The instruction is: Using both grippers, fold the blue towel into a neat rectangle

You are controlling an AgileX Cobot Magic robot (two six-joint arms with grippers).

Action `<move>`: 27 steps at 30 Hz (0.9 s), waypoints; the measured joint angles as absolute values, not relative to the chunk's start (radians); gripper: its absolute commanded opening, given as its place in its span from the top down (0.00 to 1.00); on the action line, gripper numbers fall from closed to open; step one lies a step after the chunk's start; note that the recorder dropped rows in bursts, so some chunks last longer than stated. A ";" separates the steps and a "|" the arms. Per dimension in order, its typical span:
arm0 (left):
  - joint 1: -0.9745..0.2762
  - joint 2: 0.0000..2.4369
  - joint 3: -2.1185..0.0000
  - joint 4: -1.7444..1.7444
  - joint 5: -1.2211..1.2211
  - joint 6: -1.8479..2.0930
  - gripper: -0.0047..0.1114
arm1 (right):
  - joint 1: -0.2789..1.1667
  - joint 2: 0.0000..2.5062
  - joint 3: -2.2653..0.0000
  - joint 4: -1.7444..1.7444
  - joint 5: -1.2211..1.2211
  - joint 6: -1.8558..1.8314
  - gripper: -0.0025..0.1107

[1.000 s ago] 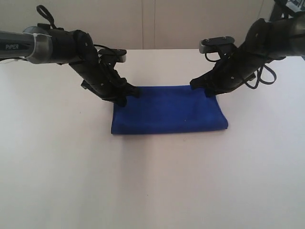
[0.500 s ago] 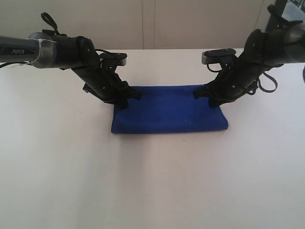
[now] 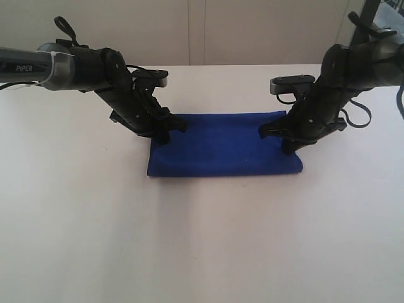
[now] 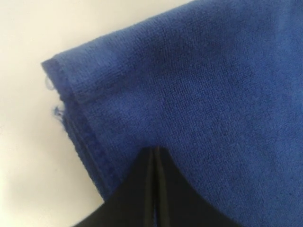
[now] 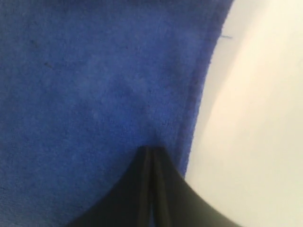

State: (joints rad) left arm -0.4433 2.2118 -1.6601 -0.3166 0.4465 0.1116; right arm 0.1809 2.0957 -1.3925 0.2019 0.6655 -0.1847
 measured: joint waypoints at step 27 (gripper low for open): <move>-0.443 2.212 -1.660 -0.317 0.446 0.112 0.96 | 0.210 2.161 -1.475 0.314 0.623 -0.175 0.98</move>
